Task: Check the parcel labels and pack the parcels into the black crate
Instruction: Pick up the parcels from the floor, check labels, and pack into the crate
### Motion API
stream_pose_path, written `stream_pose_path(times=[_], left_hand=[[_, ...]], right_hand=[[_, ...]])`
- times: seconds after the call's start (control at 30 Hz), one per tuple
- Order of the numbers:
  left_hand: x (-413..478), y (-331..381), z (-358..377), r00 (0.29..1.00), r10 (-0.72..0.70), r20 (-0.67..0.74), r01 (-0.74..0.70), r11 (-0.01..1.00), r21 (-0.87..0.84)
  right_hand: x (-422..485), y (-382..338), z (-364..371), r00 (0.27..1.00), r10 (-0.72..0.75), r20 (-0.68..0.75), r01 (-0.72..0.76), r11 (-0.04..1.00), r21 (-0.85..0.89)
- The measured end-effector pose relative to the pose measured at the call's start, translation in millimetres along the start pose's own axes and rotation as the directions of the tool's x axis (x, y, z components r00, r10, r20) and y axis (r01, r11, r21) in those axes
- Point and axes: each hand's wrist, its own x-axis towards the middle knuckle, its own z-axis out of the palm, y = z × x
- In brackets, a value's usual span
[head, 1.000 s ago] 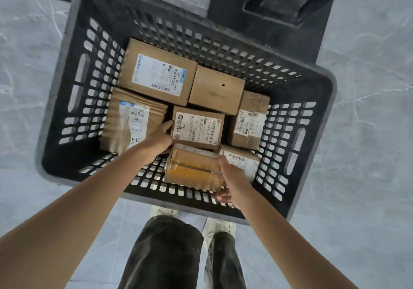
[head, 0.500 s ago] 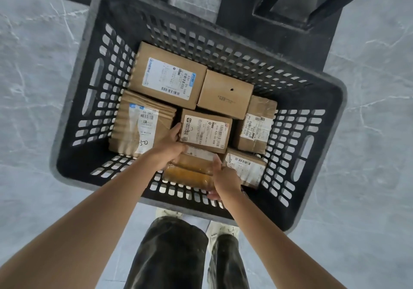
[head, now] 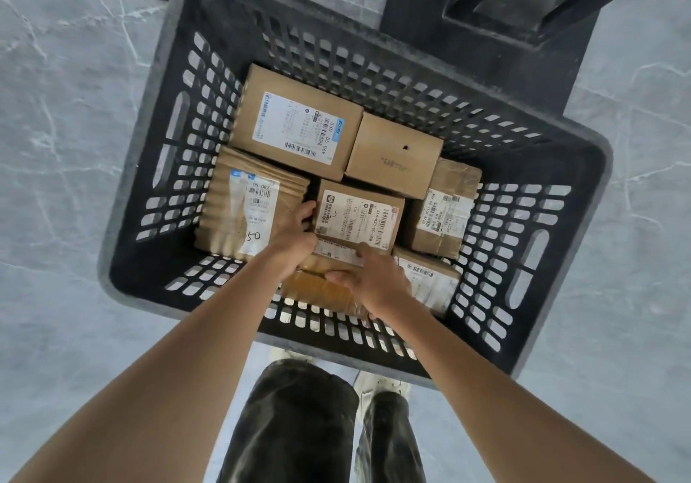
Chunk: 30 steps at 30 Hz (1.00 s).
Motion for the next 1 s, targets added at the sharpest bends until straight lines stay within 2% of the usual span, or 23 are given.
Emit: stream_pose_path(times=[0.27,0.4,0.43,0.5,0.57,0.63,0.8,1.0], left_hand=[[3.1,-0.4,5.1,0.998,0.011,-0.056,-0.012,1.0,-0.017],[3.4,-3.8,-1.0,1.0,0.024,-0.015,-0.025,0.999,-0.036],[2.6,-3.8,-2.0,1.0,0.027,-0.005,-0.027,1.0,0.004],[1.6,2.2,-0.9,1.0,0.008,-0.009,-0.006,0.979,0.206],[3.3,12.4,3.6,0.994,-0.102,0.03,0.079,0.897,0.434],[5.4,20.7,6.9,0.979,-0.193,0.064,0.128,0.828,0.546],[3.6,19.5,8.7,0.988,-0.148,0.052,0.113,0.902,0.418],[-5.3,9.3,0.8,0.993,-0.112,0.035,0.098,0.953,0.285]], right_hand=[[13.8,-0.2,-12.3,0.987,-0.086,0.139,0.092,0.995,-0.037],[16.9,7.0,-15.8,0.983,-0.102,0.155,0.113,0.991,-0.066],[15.2,9.6,-15.5,0.986,-0.102,0.135,0.109,0.993,-0.043],[12.2,13.2,-17.4,0.988,-0.096,0.117,0.098,0.995,-0.009],[8.3,15.8,-25.5,0.984,-0.113,0.141,0.119,0.992,-0.041],[4.1,20.2,-36.7,0.979,-0.126,0.158,0.141,0.986,-0.088],[-2.1,28.2,-53.8,0.971,-0.108,0.211,0.124,0.99,-0.061],[-5.3,19.5,-50.7,0.975,-0.148,0.167,0.174,0.973,-0.153]])
